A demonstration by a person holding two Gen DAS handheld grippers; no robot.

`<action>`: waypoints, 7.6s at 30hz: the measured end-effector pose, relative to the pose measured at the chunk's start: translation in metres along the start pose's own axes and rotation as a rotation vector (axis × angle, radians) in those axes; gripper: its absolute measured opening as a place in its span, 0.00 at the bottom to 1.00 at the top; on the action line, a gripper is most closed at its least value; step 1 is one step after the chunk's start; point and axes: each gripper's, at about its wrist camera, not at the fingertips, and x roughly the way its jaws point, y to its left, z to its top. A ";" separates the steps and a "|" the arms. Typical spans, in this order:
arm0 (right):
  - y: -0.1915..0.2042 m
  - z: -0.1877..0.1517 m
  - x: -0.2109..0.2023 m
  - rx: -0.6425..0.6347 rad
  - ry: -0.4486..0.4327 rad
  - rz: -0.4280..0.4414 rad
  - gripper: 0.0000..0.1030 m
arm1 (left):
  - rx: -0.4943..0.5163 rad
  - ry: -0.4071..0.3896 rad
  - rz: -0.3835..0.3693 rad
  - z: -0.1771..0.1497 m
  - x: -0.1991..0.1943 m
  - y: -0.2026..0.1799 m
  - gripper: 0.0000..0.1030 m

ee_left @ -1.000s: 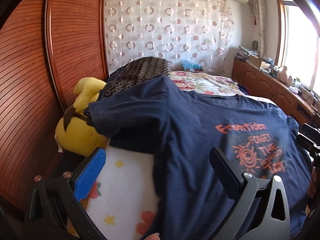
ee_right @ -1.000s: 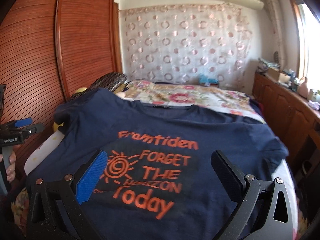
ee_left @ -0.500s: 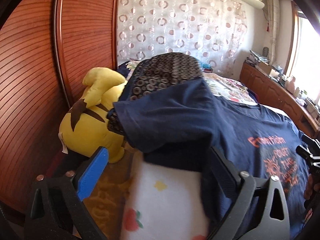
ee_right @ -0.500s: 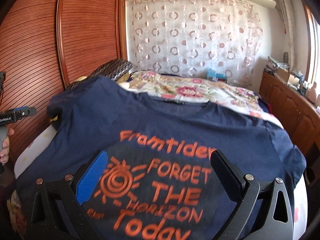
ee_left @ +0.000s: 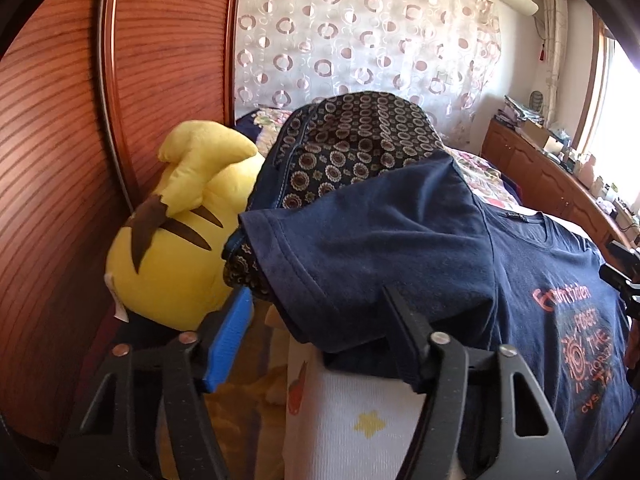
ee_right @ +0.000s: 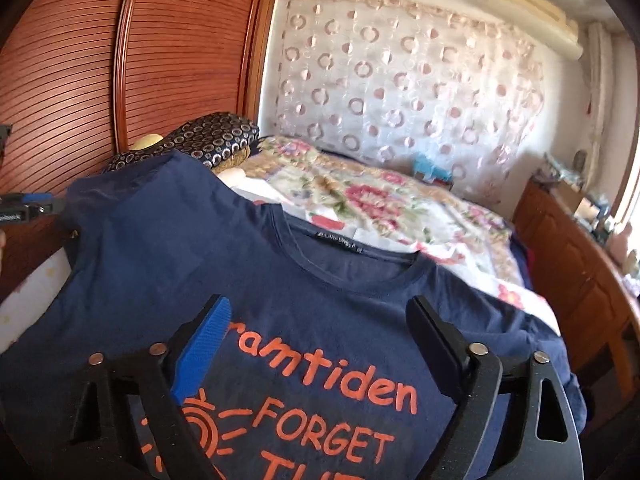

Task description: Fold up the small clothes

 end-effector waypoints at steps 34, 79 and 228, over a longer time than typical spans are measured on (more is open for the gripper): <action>-0.013 0.012 -0.013 0.040 0.020 0.175 0.53 | 0.167 -0.130 -0.256 0.050 -0.079 -0.102 0.05; 0.104 0.045 0.103 -0.103 0.168 0.409 0.06 | 0.149 -0.004 -0.193 -0.044 -0.075 -0.076 0.40; -0.302 -0.099 0.113 0.548 0.214 -0.099 0.37 | 0.389 0.081 -0.267 -0.054 -0.015 -0.248 0.40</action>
